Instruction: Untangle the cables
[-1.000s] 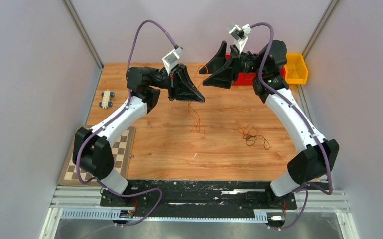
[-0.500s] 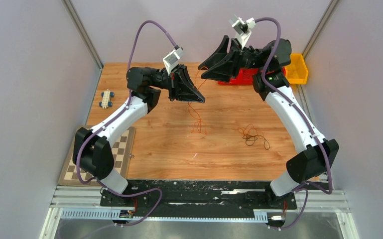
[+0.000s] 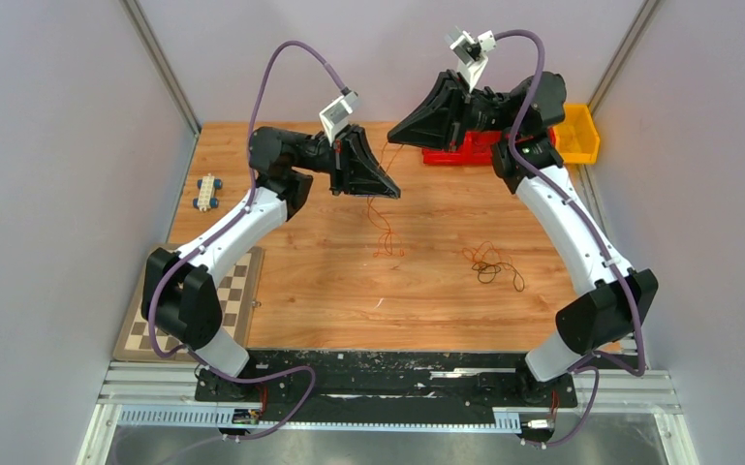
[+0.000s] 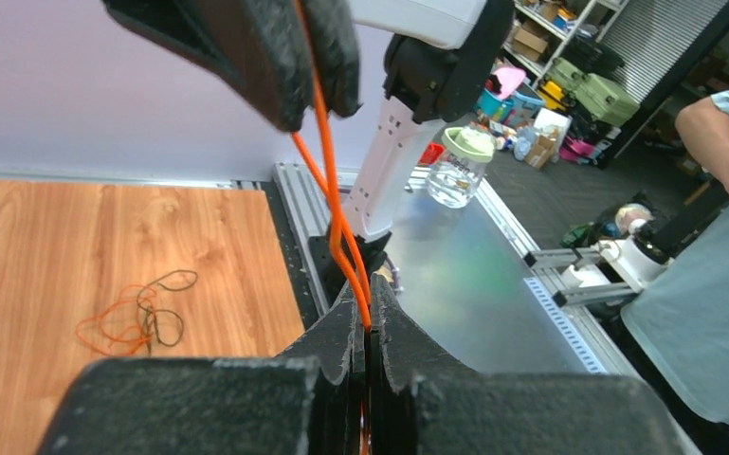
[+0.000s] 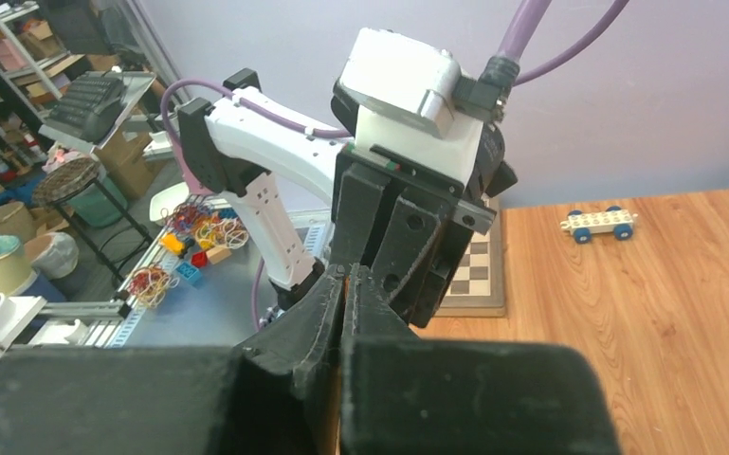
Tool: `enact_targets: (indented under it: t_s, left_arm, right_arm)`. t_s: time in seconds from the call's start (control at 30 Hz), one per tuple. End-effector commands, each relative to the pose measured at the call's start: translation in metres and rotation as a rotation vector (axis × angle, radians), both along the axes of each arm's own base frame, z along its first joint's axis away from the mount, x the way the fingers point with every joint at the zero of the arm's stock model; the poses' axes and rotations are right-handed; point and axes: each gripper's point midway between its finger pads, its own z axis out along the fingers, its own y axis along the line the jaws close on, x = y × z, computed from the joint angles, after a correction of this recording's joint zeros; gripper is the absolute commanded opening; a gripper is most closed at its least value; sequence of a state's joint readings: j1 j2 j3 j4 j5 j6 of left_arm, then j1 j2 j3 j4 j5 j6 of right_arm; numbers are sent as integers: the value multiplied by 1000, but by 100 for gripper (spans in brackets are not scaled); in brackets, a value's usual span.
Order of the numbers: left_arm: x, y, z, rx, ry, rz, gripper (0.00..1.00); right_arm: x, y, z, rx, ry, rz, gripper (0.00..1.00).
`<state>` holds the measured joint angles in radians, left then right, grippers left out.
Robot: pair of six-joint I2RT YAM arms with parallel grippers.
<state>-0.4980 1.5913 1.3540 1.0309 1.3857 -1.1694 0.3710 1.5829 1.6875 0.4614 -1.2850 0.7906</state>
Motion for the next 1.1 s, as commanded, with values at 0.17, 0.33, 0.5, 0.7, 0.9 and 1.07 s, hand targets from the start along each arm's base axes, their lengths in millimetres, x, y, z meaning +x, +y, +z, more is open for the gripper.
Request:
enact_targets:
  t_s: [0.17,0.33,0.5,0.7,0.9,1.07]
  left_arm:
    - [75,17,-27,105,-33,507,15]
    - [96,42,-22,137,-143,769,84]
    - [120,82,-21,180,-213,1035,100]
    - [143,136,-28,293,-281,1293,100]
    - [145,149,-47,372,-285,1333,100]
    - [149,151,-57,417,-318,1323,100]
  right_arm:
    - [50,-27,33,56,-65,-315,0]
    - [77,-30,16,18,-92,-420,0]
    - [129,-53,21,17,-177,-640,0]
    - [190,-83,30,9,-310,-854,0]
    - [249,-110,22,-14,-380,-994,0]
    - [296,-133,5,0,-332,-1059,0]
